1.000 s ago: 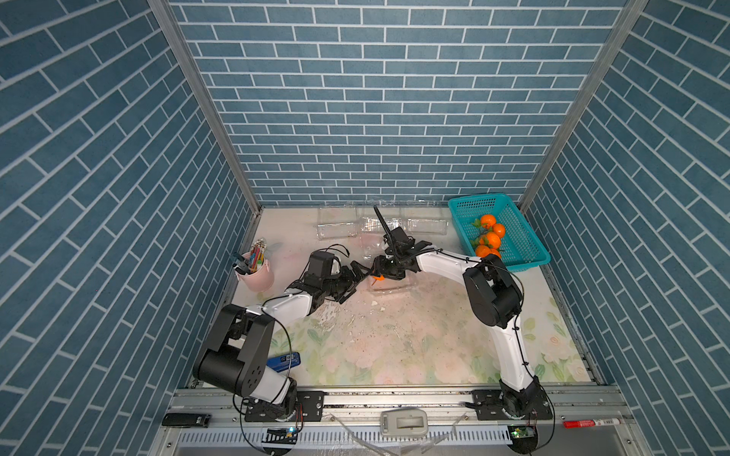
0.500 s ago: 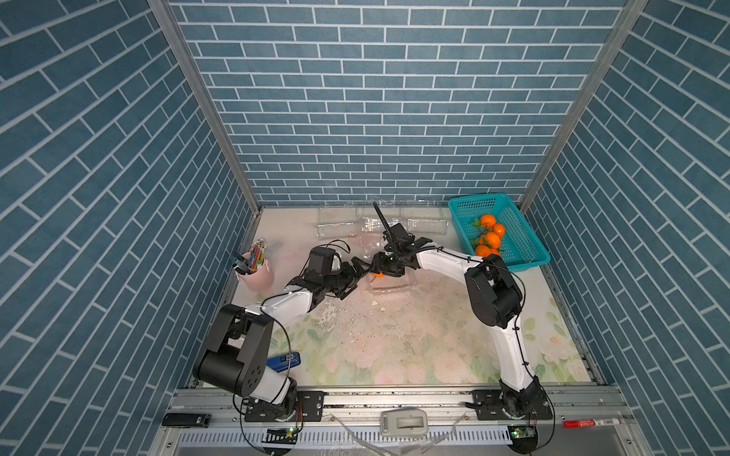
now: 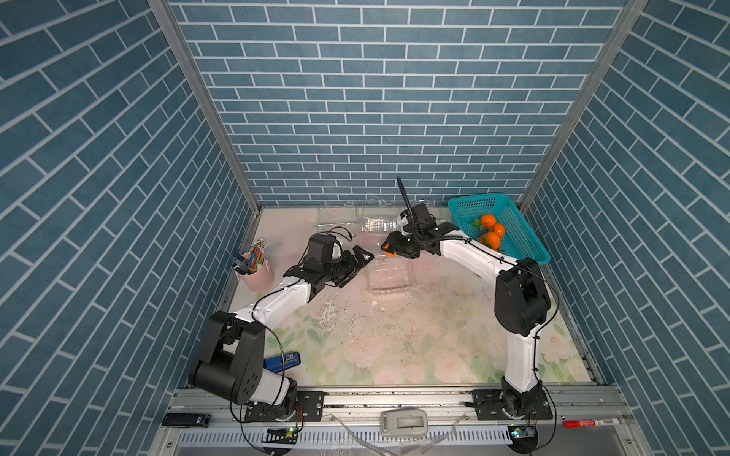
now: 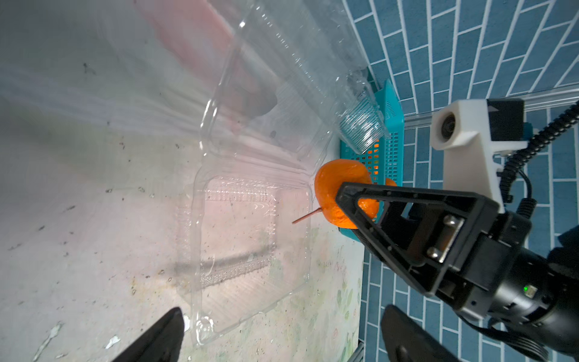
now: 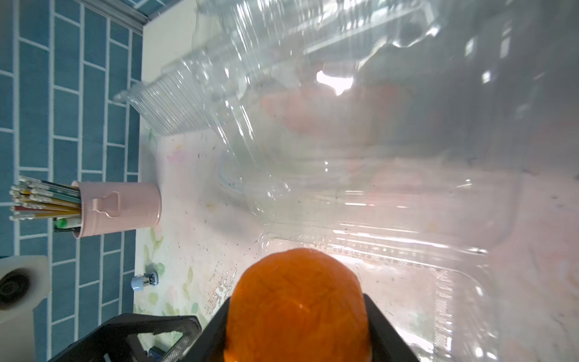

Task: Take oranges out of containers
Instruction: Place the orange in the basket.

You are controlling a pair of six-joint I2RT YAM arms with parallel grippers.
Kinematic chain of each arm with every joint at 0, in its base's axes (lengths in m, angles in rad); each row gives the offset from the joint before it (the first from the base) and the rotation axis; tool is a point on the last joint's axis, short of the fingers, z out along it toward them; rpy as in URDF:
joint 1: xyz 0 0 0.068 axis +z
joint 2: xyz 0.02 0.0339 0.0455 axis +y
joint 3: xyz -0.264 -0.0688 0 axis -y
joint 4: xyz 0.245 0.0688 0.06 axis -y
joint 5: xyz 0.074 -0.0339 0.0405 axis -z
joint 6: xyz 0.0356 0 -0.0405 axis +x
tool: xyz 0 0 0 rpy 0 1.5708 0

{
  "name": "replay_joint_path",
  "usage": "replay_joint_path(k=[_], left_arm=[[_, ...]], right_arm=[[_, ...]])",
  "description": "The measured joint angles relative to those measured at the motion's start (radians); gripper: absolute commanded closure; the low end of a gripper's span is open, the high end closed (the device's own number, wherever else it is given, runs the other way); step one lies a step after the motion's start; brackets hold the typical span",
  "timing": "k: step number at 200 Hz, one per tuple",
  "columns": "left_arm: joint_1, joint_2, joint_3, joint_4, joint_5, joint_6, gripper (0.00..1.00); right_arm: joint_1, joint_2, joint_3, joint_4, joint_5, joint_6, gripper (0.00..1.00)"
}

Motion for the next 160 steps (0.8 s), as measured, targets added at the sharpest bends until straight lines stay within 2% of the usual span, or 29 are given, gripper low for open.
replay_joint_path(k=[40,82,123,160], left_arm=[[-0.083,0.021,0.201,-0.093,-0.046,0.083,0.01],[-0.191,0.163,0.382,-0.131,-0.067,0.132,0.01],[-0.278,0.306,0.509,-0.144,-0.064,0.133,0.01],[-0.327,0.358,0.556,-0.141,-0.053,0.121,0.01]], right_arm=[[-0.142,-0.123,-0.031,-0.037,0.006,-0.045,0.47],[-0.372,-0.237,-0.097,-0.075,0.011,-0.097,0.47],[-0.558,-0.237,-0.137,-0.085,0.008,-0.114,0.47],[-0.638,-0.157,-0.130,-0.077,-0.027,-0.115,0.47]])
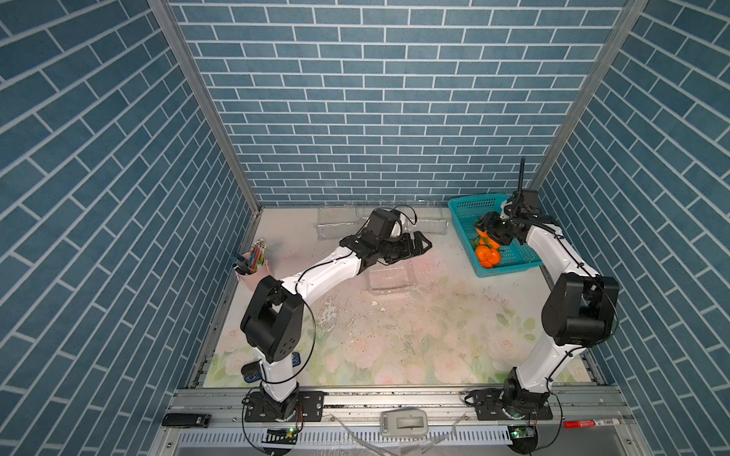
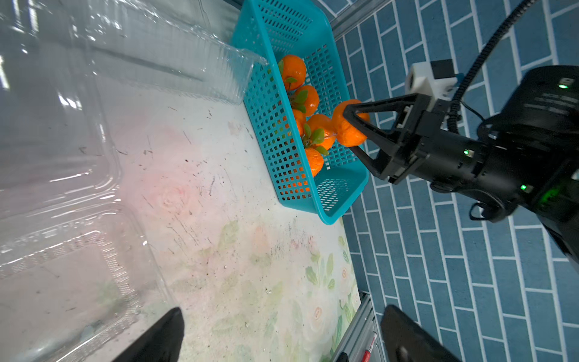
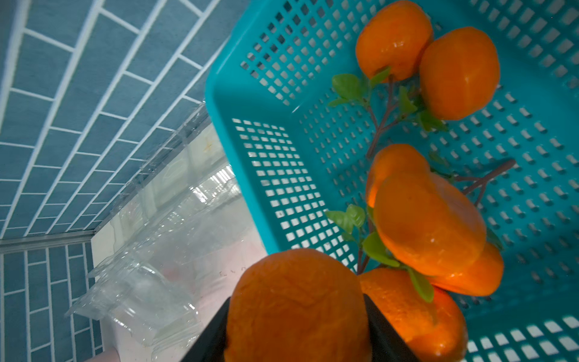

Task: Take oranges out of containers
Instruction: Place the orange in the basket.

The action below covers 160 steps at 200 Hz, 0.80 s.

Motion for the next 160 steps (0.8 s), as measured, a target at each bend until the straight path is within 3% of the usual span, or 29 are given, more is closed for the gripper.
replay_joint_path(k=[47,160], left_arm=[[-0.016,0.002,-0.024,0.034,0.008,-0.032,0.01],[-0.036,0.021,-0.069,0.071,0.019,-0.068,0.01]], right_arm=[[-0.040,0.120,0.026,-0.001,-0.025,0.000,0.47],[-0.165,0.122,0.032,-0.028,0.007,-0.022,0.43]])
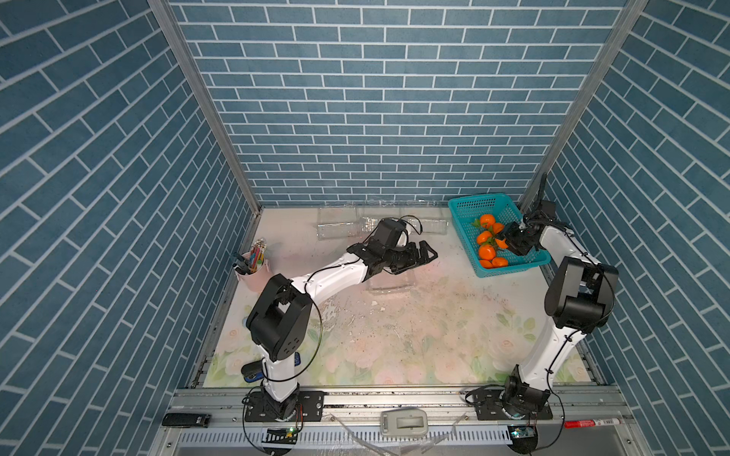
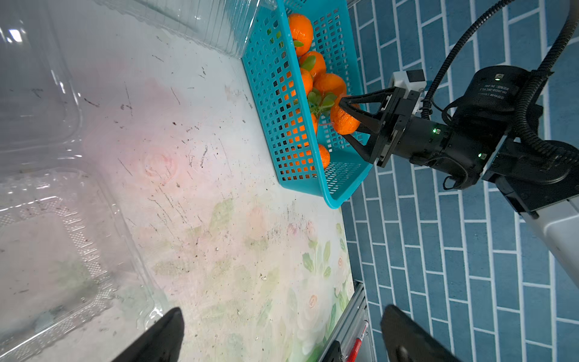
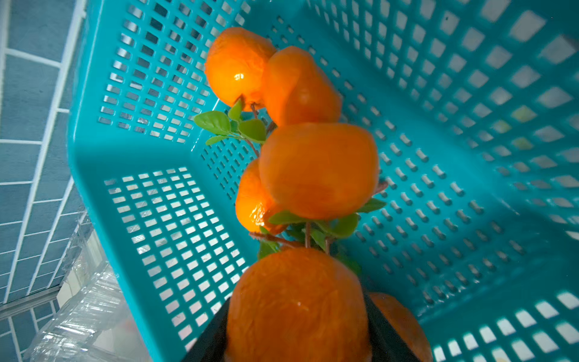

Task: Take oranges out of containers
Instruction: Place the orange in the basket.

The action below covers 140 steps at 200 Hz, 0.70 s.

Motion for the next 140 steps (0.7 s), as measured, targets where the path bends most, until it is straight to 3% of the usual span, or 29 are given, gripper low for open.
replay_joint_path(k=[74,140], left_arm=[[-0.005,0.008,0.000,0.003,0.005,-0.006,0.01],[-0.005,0.008,0.000,0.003,0.008,-0.006,0.01]], right_arm=[[-0.031,0.000,0.007,-0.050,0.095,-0.046,0.39],[-0.037,0.000,0.007,-0.074,0.153,-0.087,0.23]])
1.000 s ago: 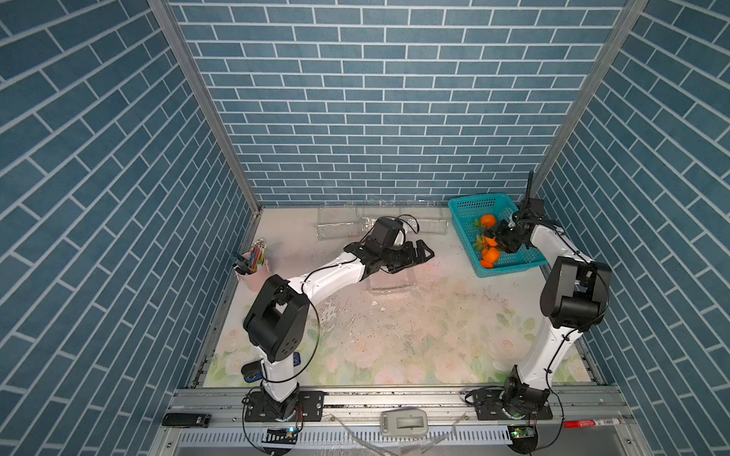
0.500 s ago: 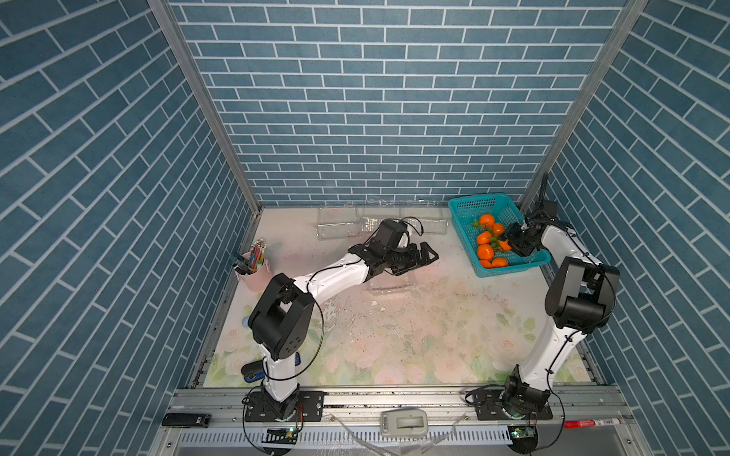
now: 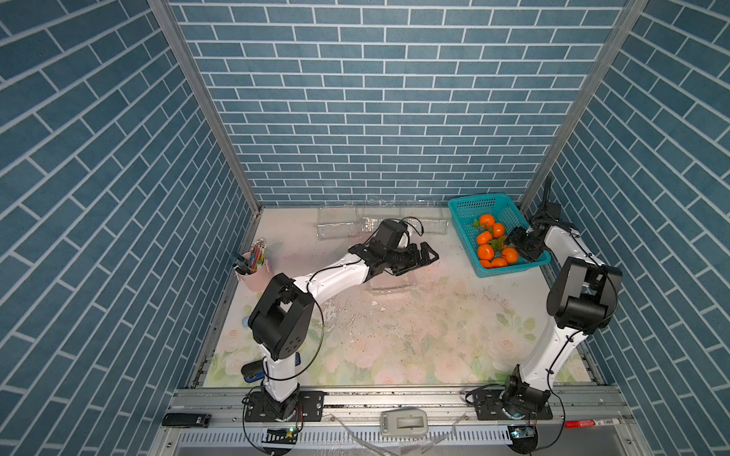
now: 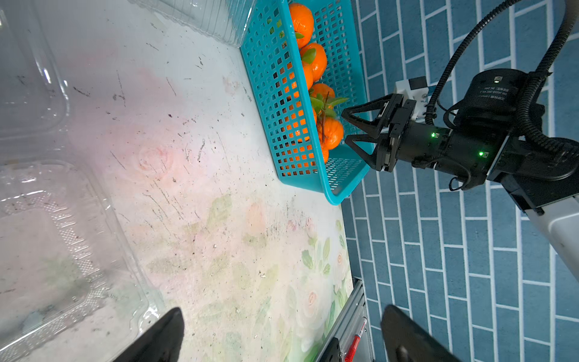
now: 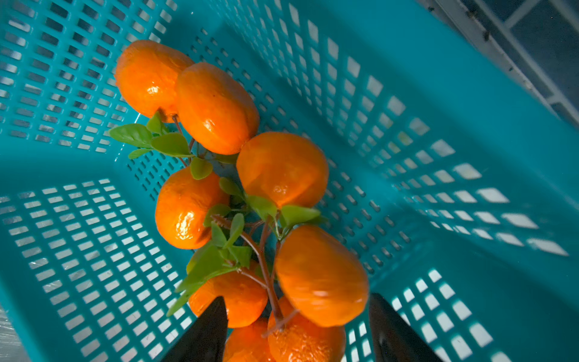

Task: Take oranges out of containers
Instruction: Place the orange in the basket.

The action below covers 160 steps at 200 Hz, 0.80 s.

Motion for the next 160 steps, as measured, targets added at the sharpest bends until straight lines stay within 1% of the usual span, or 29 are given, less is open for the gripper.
replay_joint_path(k=[45,63,73,113,137,160], left_arm=[[0.000,0.000,0.003,-0.005,0.000,0.006,0.01],[0.000,0.000,0.017,-0.029,-0.004,0.026,0.01],[0.001,0.000,0.026,-0.044,-0.009,0.041,0.01],[0.034,-0.046,0.030,-0.120,-0.056,0.109,0.01],[0.088,-0.135,0.026,-0.200,-0.125,0.183,0.01],[0.159,-0.256,-0.013,-0.251,-0.225,0.248,0.01]], right_arm=[[0.000,-0.017,0.000,-0.007,0.003,-0.014,0.09],[0.000,-0.042,0.000,-0.008,0.002,-0.012,0.07],[0.000,-0.062,0.000,-0.009,0.002,-0.013,0.02],[0.000,-0.177,-0.002,-0.006,0.000,-0.011,0.02],[0.002,-0.277,-0.041,0.016,0.014,-0.011,0.02],[0.014,-0.392,-0.142,0.073,0.043,-0.013,0.02]])
